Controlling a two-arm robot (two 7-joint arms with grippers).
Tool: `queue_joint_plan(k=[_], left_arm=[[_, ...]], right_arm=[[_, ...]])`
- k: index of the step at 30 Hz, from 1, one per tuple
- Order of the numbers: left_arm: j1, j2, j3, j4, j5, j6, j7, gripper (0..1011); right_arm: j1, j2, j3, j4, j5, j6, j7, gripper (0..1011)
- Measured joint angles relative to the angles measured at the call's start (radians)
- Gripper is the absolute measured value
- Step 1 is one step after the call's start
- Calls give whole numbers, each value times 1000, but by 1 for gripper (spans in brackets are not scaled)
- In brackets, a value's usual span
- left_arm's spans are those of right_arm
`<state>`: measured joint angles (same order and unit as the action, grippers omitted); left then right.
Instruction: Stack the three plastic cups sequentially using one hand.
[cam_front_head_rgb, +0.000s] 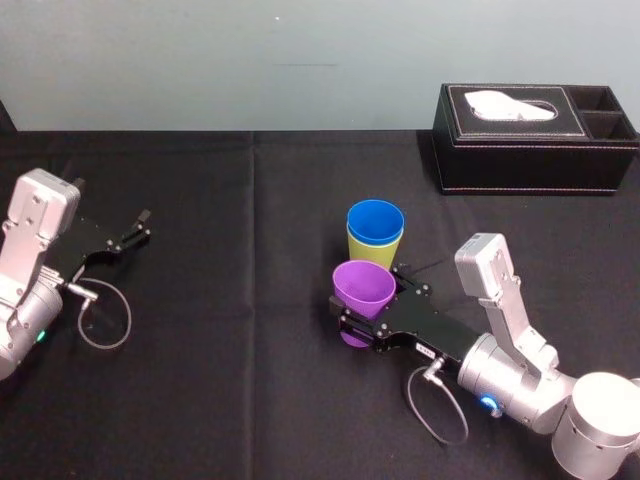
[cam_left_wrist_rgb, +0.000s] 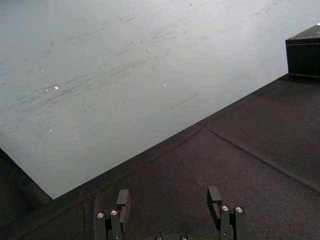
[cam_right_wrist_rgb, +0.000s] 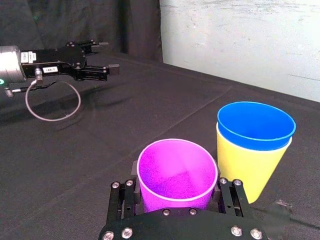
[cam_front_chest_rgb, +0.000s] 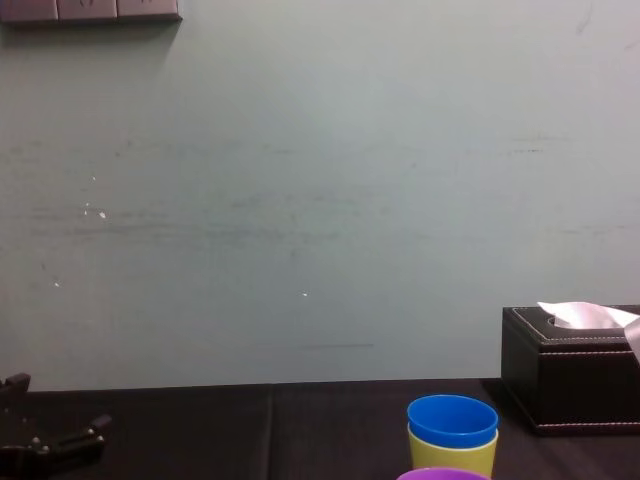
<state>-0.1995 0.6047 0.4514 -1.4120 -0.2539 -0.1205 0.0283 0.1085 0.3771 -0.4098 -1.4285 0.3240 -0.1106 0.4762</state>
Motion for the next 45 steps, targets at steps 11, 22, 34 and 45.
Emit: queue_joint_plan(k=[11, 22, 34, 45], left_arm=[[0, 0, 0, 0, 0, 0, 0, 1011], [0, 0, 0, 0, 0, 0, 0, 1011], [0, 0, 0, 0, 0, 0, 0, 1011], [0, 0, 0, 0, 0, 0, 0, 1012]], right_arm=[[-24, 38, 25, -109, 20, 27, 3, 743], [16, 82, 45, -207, 63, 97, 17, 743], [148, 71, 28, -156, 53, 140, -2, 743], [209, 38, 10, -54, 34, 110, -9, 743]])
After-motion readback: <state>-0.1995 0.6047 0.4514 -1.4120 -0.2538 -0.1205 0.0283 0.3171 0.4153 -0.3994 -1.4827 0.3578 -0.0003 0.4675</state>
